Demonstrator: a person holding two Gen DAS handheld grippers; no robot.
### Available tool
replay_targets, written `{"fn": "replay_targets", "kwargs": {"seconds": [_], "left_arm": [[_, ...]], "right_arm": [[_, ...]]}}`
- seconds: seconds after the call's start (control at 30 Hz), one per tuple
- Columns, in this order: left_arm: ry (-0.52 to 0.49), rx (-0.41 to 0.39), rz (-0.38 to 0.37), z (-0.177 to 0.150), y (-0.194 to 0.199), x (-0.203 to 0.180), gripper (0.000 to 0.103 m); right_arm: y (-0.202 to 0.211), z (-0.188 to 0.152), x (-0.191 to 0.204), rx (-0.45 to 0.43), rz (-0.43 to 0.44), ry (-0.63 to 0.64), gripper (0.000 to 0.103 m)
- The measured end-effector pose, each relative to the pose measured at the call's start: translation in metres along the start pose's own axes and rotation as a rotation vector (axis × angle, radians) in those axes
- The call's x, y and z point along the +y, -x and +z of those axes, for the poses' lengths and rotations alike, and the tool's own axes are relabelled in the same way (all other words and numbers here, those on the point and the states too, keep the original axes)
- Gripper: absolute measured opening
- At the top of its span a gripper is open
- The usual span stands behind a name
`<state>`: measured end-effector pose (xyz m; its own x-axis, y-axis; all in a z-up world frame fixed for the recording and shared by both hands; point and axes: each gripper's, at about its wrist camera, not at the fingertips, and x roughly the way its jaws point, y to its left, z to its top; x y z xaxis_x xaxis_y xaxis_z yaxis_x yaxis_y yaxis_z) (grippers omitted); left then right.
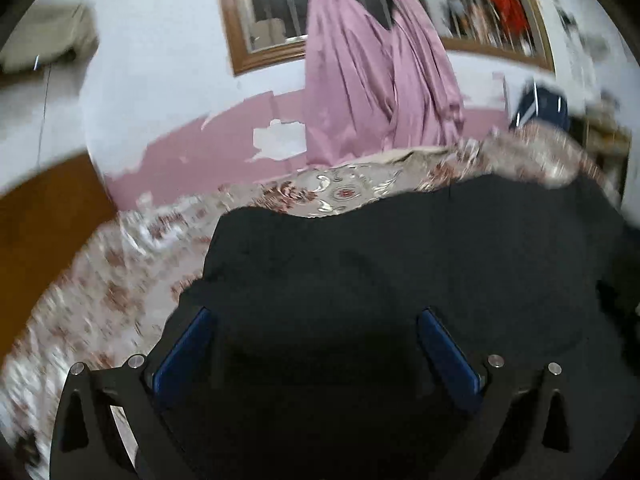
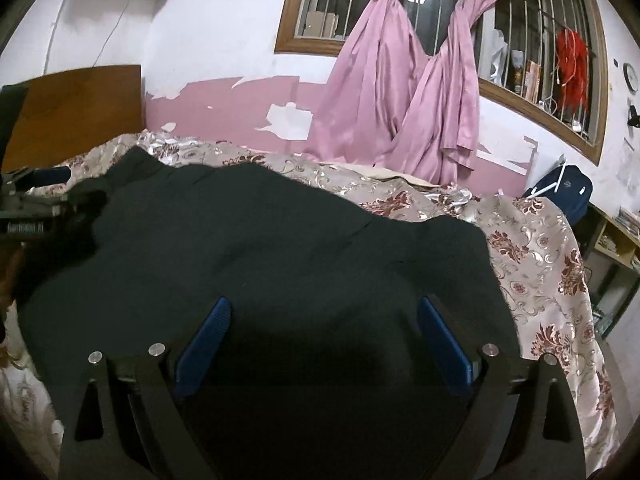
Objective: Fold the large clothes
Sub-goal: 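Grasp the folded jacket edge with both tools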
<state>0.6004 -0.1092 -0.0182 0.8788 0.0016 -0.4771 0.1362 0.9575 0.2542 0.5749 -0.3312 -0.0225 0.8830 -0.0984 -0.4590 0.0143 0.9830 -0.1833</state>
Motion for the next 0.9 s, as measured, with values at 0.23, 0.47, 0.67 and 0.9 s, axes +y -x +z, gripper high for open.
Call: {"fn": "replay_targets", "kwargs": {"seconds": [0.23,0.47,0.67,0.9], "left_arm": [[-0.056,0.002,0.074,0.031,-0.03,-0.017,0.103],[0.084,0.148,0.048,0.042,-0.076,0.014,0.103],[0.16,0.203,-0.068,0.025,-0.096,0.022,0.103],[0.192,0.193,-0.096,0.018,-0.101,0.023,0.103]], "right_arm": [[-0.039,0.016,-0.012,0.043,-0.106,-0.053,0.092],[-0.082,0.028,-0.071,0.14,-0.133,-0.265,0.092],[-0.102,0.002,-0.084,0.151,-0.103,-0.339,0.095],[-0.111,-0.013,-0.089,0.153,-0.058,-0.398,0.098]]}}
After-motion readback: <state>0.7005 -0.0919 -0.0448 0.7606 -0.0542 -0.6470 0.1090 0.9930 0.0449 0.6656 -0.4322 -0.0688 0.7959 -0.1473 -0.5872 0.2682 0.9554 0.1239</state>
